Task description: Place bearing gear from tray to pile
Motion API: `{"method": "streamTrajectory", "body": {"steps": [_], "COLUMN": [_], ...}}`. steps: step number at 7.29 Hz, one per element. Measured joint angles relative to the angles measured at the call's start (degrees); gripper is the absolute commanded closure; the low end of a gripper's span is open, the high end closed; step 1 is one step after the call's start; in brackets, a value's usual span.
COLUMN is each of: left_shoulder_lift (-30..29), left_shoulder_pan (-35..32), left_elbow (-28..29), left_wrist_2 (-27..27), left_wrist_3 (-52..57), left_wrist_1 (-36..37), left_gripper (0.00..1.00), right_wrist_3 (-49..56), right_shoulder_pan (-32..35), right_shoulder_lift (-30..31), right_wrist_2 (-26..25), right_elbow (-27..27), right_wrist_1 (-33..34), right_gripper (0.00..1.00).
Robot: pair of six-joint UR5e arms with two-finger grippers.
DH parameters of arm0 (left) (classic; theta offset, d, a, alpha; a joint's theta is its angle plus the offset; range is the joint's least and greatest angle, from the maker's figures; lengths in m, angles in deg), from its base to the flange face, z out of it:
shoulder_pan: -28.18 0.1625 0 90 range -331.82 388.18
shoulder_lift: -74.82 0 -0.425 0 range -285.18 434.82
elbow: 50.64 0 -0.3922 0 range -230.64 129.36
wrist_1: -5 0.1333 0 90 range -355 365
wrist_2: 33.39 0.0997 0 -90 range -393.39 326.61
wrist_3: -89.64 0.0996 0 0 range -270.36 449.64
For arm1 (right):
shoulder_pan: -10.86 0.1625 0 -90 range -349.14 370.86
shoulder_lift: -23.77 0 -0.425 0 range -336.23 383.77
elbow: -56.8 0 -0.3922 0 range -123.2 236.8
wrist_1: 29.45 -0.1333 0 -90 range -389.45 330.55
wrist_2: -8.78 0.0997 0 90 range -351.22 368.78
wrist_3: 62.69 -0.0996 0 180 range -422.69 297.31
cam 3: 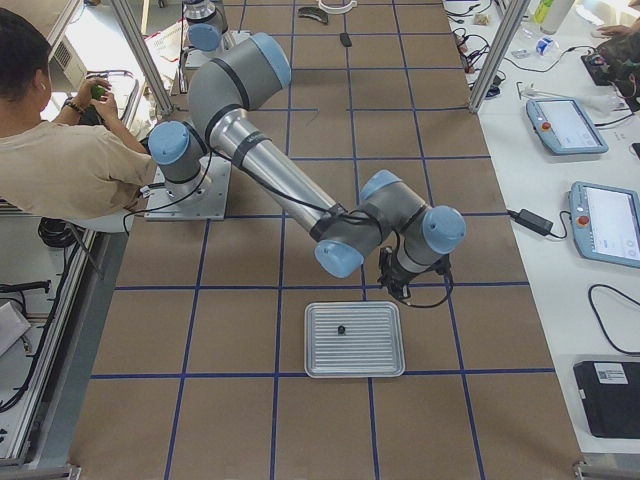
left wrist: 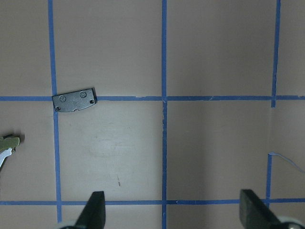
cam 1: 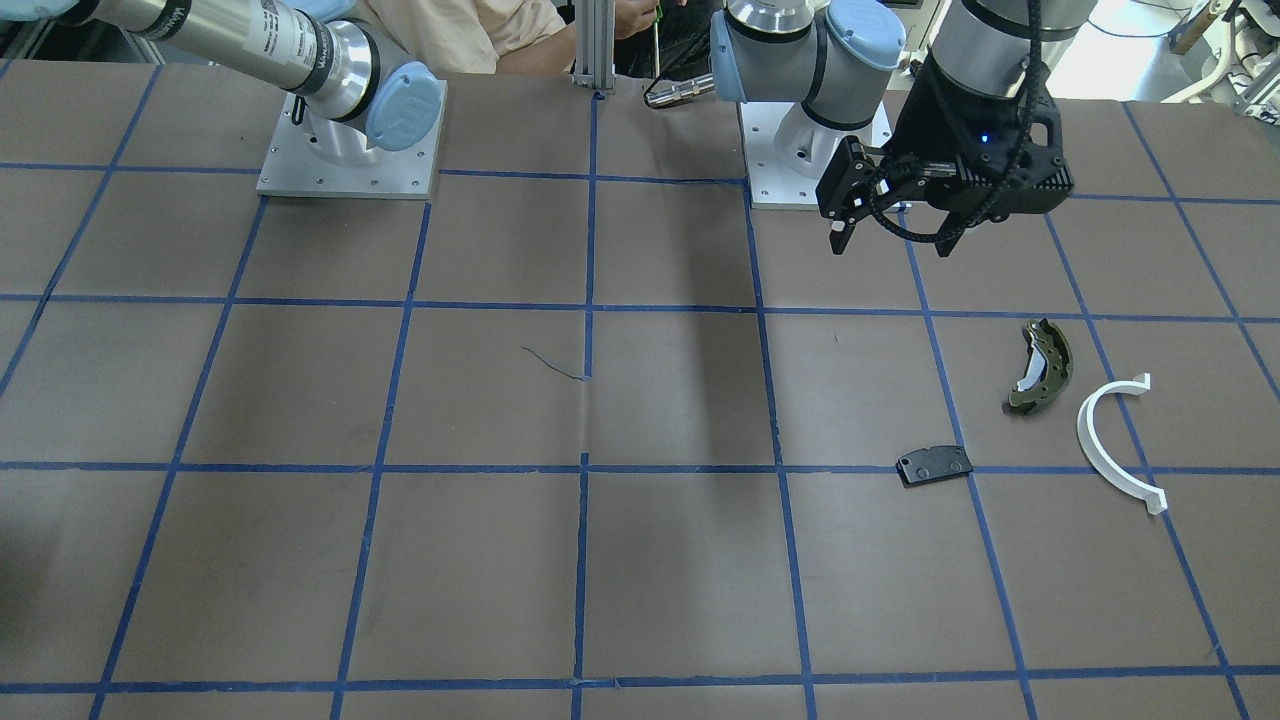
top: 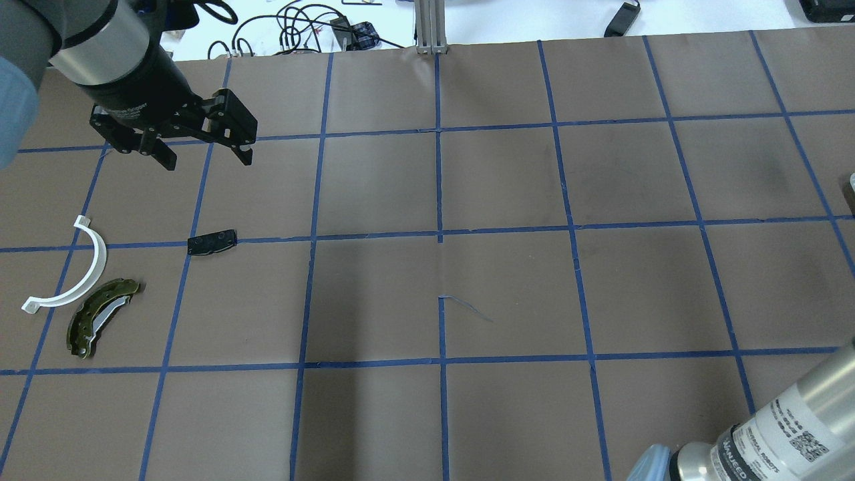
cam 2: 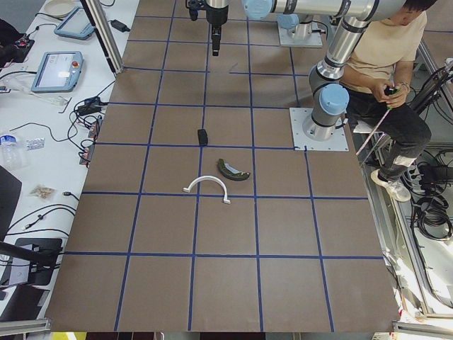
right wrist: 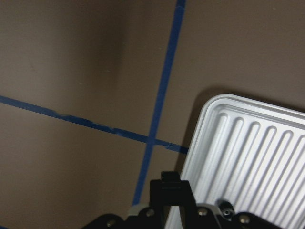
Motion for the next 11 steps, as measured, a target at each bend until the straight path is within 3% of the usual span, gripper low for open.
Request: {"method": "streamTrajectory", "body": {"steps": [5,8,11], "left_shoulder_lift": [0.1,0.1,0.1], "left_shoulder_pan": [0.0,0.0,0.0], "left_elbow": [0.0,0.0,0.0], "left_wrist_2": [0.0,0.0,0.0], "left_wrist_3": [0.0,0.0,0.0], "left_wrist_1": [0.0,0.0,0.0], "left_gripper": [0.00,0.00,0.00], "right_wrist_3": [-33.3,-51.0,-65.0], "right_shoulder_pan": [18.9,33.6,46.2], "right_shoulder_lift": [18.6,21.5,20.8], "right_wrist_2": [3.5,5.7,8.1], "right_elbow": [-18.7,-23.0,-27.4], "right_wrist_1": [-0.8,1.7,10.8], "right_gripper": [1.00,1.00,1.00]}}
